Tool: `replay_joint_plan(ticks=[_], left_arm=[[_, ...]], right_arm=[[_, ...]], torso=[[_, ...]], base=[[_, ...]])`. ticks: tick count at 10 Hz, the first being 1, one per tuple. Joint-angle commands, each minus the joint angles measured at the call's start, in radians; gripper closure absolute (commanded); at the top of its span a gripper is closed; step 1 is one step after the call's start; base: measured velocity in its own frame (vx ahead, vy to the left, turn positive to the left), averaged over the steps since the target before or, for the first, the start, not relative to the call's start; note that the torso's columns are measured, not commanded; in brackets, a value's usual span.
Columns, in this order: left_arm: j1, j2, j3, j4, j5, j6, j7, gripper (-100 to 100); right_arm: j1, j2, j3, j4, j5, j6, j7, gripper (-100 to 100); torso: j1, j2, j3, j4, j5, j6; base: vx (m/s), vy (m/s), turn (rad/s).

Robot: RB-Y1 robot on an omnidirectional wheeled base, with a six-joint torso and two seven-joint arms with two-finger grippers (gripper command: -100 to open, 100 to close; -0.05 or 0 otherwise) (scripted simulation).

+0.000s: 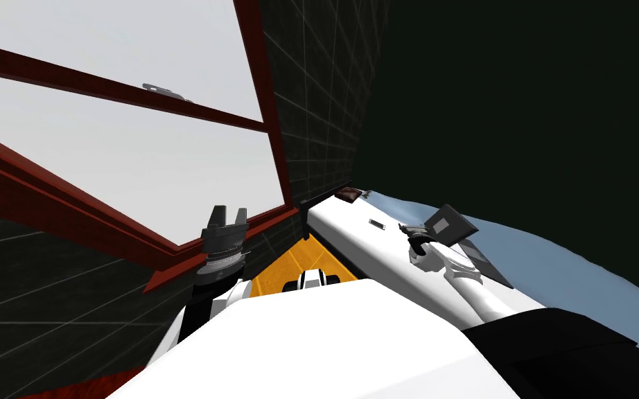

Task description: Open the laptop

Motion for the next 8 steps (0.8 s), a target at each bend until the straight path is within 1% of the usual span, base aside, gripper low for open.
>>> replay_joint_plan(ticks=[1,2,3,4,8], left_arm=[[0.000,0.000,0.000,0.000,0.000,0.000,0.000,0],[0.000,0.000,0.000,0.000,0.000,0.000,0.000,0],[0.000,0.000,0.000,0.000,0.000,0.000,0.000,0],[0.000,0.000,0.000,0.000,0.000,0.000,0.000,0],[0.000,0.000,0.000,0.000,0.000,0.000,0.000,0]], right_arm=[[-0.014,-0.023,-0.022,0.062,0.033,0.039,0.024,-100],[-0.014,-0.023,-0.022,0.062,0.033,0.039,0.024,-100],[-0.020,-0.039,-0.030,0.092,0.048,0.070,0.039,-100],[-0.020,-0.039,-0.030,0.092,0.048,0.070,0.039,-100],[-0.038,-0.086,-0.058,0.196,0.097,0.178,0.091,-100]], torso=[[0.001,0.000,0.000,0.000,0.000,0.000],[0.000,0.000,0.000,0.000,0.000,0.000],[0.000,0.000,0.000,0.000,0.000,0.000],[-0.001,0.000,0.000,0.000,0.000,0.000],[-0.002,0.001,0.001,0.000,-0.001,0.000]], base=[[-0.008,-0.034,0.065],[-0.009,-0.031,0.045],[-0.010,-0.046,0.052],[-0.008,-0.043,0.044],[-0.023,-0.076,0.058]])
